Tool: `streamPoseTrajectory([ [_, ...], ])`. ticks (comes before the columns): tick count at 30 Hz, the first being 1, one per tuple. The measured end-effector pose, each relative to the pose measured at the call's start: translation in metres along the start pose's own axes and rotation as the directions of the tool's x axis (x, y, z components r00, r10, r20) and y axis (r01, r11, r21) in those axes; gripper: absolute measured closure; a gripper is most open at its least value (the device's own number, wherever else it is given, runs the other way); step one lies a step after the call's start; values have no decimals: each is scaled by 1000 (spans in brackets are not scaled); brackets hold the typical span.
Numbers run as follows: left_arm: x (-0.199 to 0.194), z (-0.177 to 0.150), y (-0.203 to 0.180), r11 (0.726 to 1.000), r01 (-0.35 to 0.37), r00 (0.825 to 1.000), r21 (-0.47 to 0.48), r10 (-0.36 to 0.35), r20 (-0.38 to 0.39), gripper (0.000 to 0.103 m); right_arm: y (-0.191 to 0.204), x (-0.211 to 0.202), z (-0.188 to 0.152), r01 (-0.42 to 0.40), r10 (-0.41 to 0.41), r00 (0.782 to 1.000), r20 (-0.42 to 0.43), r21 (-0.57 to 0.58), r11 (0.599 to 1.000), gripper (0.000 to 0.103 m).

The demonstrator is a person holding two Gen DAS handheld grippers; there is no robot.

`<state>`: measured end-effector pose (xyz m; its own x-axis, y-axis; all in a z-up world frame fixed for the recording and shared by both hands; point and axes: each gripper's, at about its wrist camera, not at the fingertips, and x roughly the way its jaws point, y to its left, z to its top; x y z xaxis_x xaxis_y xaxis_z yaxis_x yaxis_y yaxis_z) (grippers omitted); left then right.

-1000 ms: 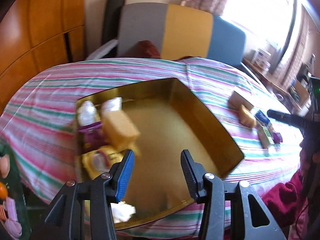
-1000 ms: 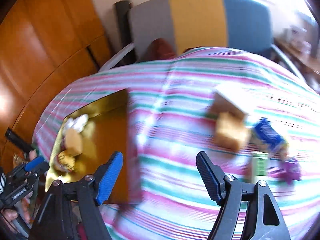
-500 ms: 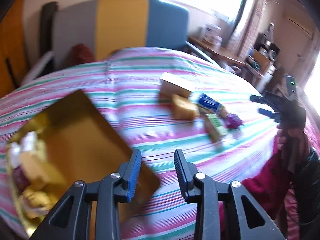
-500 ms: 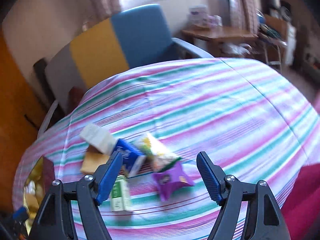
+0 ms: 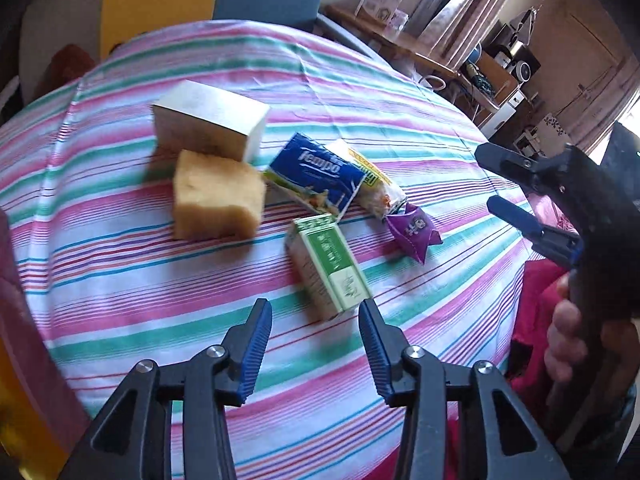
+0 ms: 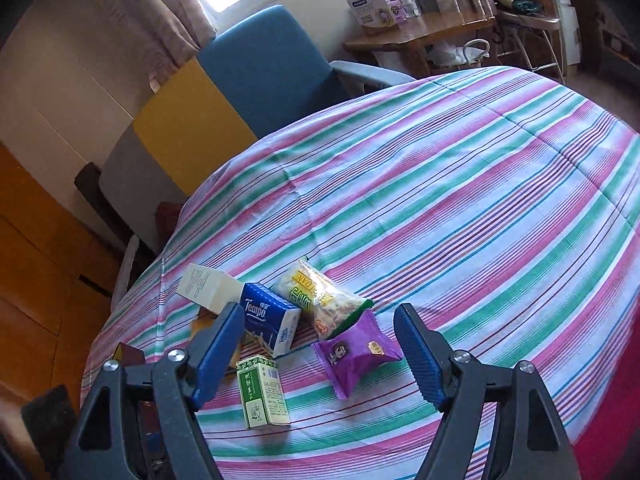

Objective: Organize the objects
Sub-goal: 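Grasp the green tea box with the left gripper while the right gripper approaches the purple packet, then carry the green box into the gold tray with the left gripper while the right gripper grasps the purple packet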

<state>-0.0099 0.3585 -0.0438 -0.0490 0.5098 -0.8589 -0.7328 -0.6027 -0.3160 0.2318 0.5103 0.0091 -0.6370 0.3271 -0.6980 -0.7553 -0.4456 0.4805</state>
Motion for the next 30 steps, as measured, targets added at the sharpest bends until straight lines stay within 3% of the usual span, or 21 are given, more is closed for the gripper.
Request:
streamPoseTrajectory([
  [9, 49, 25, -12, 999, -54, 997, 3, 54, -54, 57, 2, 5, -1, -6, 6, 1000, -24, 0, 1000, 25],
  [11, 55, 22, -8, 1000, -28, 998, 4, 28, -61, 66, 2, 5, -1, -11, 11, 1000, -25, 2, 1000, 25],
  [15, 36, 0, -6, 994, -47, 999, 94, 48, -8, 71, 0, 6, -1, -4, 4, 999, -31, 14, 1000, 25],
  [23, -1, -51, 17, 989, -76, 997, 128, 74, 24, 71, 1, 18, -3, 67, -66, 994, -84, -2, 998, 25],
  [26, -12, -67, 24, 987, -85, 996, 137, 81, 31, 71, 1, 29, -5, 111, -111, 985, -128, -13, 994, 25],
  [30, -18, -79, 38, 993, -64, 998, 101, 62, 27, 71, 3, 52, -9, 188, -198, 958, -208, -64, 980, 25],
])
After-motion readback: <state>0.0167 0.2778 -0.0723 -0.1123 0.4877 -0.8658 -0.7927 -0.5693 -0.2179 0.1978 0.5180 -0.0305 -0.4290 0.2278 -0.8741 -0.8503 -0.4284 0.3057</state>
